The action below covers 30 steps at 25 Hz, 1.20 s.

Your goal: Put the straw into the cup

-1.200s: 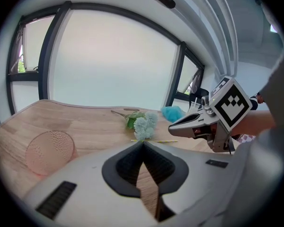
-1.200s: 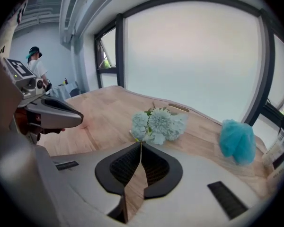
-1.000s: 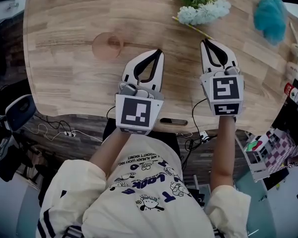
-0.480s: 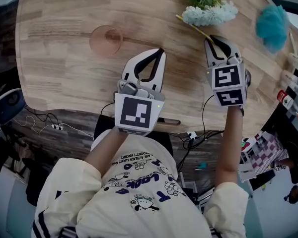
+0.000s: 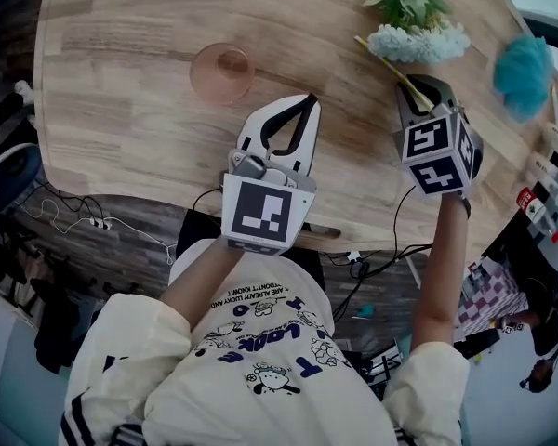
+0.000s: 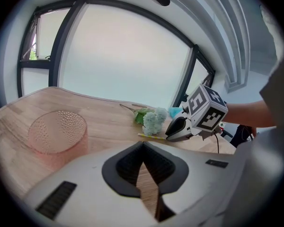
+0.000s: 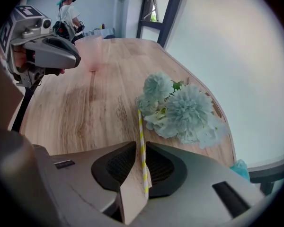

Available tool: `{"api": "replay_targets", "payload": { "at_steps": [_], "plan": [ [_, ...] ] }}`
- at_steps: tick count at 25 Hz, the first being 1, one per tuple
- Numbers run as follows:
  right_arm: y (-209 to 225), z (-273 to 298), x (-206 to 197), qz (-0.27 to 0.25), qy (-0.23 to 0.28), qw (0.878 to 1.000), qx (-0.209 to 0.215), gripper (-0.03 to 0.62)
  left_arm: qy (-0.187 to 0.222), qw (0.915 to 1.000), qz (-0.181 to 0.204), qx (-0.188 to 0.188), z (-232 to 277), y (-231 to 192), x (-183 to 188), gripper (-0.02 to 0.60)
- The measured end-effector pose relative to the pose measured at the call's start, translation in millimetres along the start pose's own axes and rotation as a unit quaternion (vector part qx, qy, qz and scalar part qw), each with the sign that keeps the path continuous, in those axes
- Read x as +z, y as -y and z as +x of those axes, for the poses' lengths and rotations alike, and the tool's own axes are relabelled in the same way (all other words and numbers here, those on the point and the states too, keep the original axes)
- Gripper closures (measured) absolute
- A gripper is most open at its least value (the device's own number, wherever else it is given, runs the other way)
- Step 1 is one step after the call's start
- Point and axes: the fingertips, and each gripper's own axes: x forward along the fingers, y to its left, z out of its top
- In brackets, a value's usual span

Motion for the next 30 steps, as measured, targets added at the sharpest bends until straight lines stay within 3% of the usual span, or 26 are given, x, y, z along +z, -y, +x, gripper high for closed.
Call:
{"api": "replay_targets", "payload": {
  "at_steps": [15,22,30],
  "plan": [
    [1,12,-10,-0.032,-0.055,0.997,0.040,0.507,-0.001,0.9997,-0.022,-0.013,0,6,-3,0.554],
    [-7,15,-9,-0.091,-0.081,0.989,0.087,0.543,-0.011,0.9994,-0.028,-0.019,0,7,-12,0.554],
    [-8,14,-8,-0.094,-0.071,0.989,0.094,0.545,-0.008,0.9993,-0.036,-0.009,-1,-7,-10,0.554]
  ]
}}
